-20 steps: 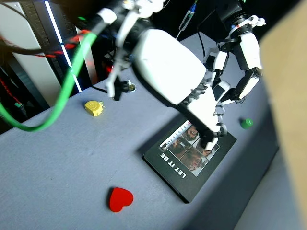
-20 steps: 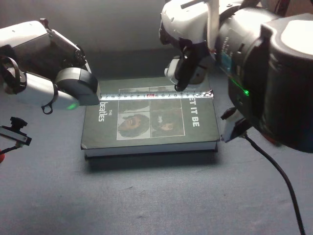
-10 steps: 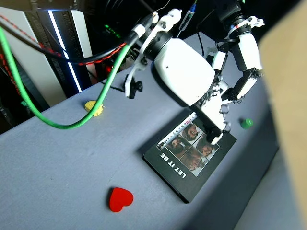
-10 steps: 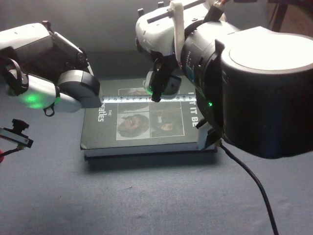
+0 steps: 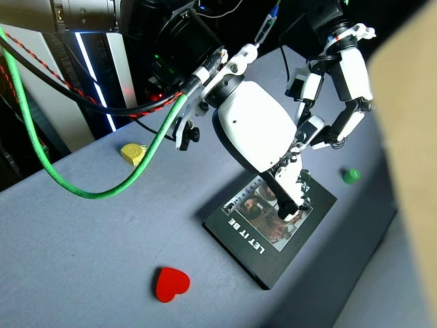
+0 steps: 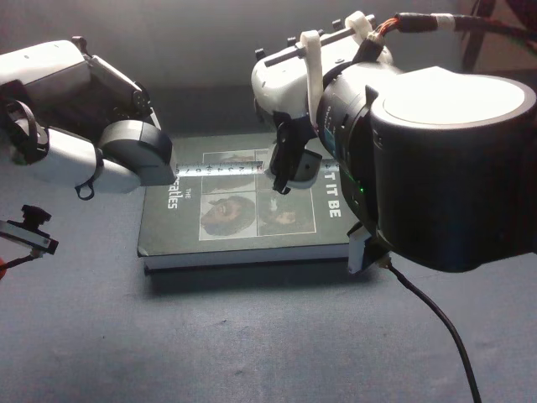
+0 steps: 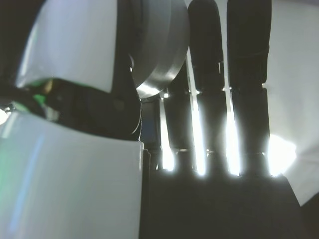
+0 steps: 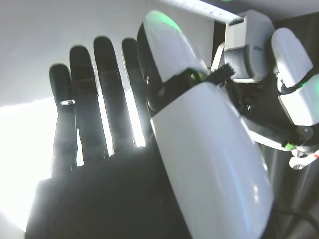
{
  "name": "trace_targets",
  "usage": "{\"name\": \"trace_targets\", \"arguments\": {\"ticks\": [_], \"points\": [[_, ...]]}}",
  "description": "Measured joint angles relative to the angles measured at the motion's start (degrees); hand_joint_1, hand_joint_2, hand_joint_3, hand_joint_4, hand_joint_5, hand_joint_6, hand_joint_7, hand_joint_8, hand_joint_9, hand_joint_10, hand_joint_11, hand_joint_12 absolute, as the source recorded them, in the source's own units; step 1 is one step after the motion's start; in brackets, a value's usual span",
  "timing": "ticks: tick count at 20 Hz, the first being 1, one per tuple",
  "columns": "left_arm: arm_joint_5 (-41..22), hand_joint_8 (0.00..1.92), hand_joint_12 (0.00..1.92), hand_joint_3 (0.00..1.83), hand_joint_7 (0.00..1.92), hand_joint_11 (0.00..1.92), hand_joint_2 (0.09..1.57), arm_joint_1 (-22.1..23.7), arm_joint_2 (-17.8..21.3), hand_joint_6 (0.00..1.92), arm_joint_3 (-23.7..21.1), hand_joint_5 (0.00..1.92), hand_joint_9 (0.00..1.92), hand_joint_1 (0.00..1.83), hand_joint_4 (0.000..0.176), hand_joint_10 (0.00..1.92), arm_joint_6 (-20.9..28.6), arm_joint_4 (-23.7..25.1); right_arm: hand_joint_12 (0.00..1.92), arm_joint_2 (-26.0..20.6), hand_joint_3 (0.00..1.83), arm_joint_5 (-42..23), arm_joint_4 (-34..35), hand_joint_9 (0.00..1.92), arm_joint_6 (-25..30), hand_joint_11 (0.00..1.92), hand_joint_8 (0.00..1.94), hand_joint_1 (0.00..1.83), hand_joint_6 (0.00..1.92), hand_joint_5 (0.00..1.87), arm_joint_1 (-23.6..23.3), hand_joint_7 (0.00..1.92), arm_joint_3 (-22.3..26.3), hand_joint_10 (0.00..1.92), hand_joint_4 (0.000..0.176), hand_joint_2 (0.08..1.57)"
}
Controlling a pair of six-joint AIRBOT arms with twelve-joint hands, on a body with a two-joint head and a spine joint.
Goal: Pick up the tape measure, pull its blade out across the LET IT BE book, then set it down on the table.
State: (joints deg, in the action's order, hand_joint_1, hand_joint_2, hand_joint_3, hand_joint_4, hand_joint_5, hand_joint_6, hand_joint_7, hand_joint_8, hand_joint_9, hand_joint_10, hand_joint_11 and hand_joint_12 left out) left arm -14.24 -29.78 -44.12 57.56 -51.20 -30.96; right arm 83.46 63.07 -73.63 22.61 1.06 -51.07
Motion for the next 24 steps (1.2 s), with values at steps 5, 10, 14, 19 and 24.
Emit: {"name": "trace_targets", "arguments": {"ticks": [5,10,14,19,24], "points": [[-0.15,0.38,0.76,0.0,1.27,1.13,1.04,-0.22,0.0,0.79,0.0,1.0,1.13,1.4,0.0,0.94,0.04,-0.44,1.05,0.0,0.0,0.0,-3.98,0.52,0.81,0.08,0.01,0.93,0.01,0.51,1.92,0.57,0.0,0.02,0.0,1.27],[-0.31,0.37,0.75,0.0,1.27,1.11,1.04,-0.39,0.0,0.79,0.0,1.0,1.12,1.4,0.0,0.97,0.04,-0.57,1.04,0.13,0.0,-0.11,-3.89,0.51,0.44,0.06,0.01,0.93,0.0,0.51,3.08,0.57,0.0,0.01,0.0,1.27],[-0.33,0.38,0.75,0.0,1.27,1.11,1.04,-0.37,0.0,0.79,0.0,1.0,1.12,1.4,0.0,0.96,0.04,-0.59,1.05,0.22,0.0,-0.11,-2.91,0.51,0.24,0.07,0.01,0.93,0.0,0.5,3.54,0.57,0.0,0.01,0.0,1.27],[-0.33,0.43,0.75,0.0,1.25,1.14,1.05,-0.37,0.0,0.8,0.0,0.98,1.12,1.4,0.0,0.97,0.04,-0.57,1.06,0.22,0.0,-0.44,-3.13,0.54,0.24,0.1,0.02,0.89,0.02,0.5,3.54,0.61,-0.42,0.02,0.0,1.28],[-0.33,0.47,0.76,0.0,1.23,1.13,1.05,-0.37,0.0,0.82,0.0,0.97,1.11,1.39,0.0,0.97,0.04,-0.59,1.04,0.22,0.0,-0.74,-3.13,0.53,0.2,0.08,0.01,0.9,0.01,0.51,4.26,0.6,-0.42,0.01,0.0,1.28]]}}
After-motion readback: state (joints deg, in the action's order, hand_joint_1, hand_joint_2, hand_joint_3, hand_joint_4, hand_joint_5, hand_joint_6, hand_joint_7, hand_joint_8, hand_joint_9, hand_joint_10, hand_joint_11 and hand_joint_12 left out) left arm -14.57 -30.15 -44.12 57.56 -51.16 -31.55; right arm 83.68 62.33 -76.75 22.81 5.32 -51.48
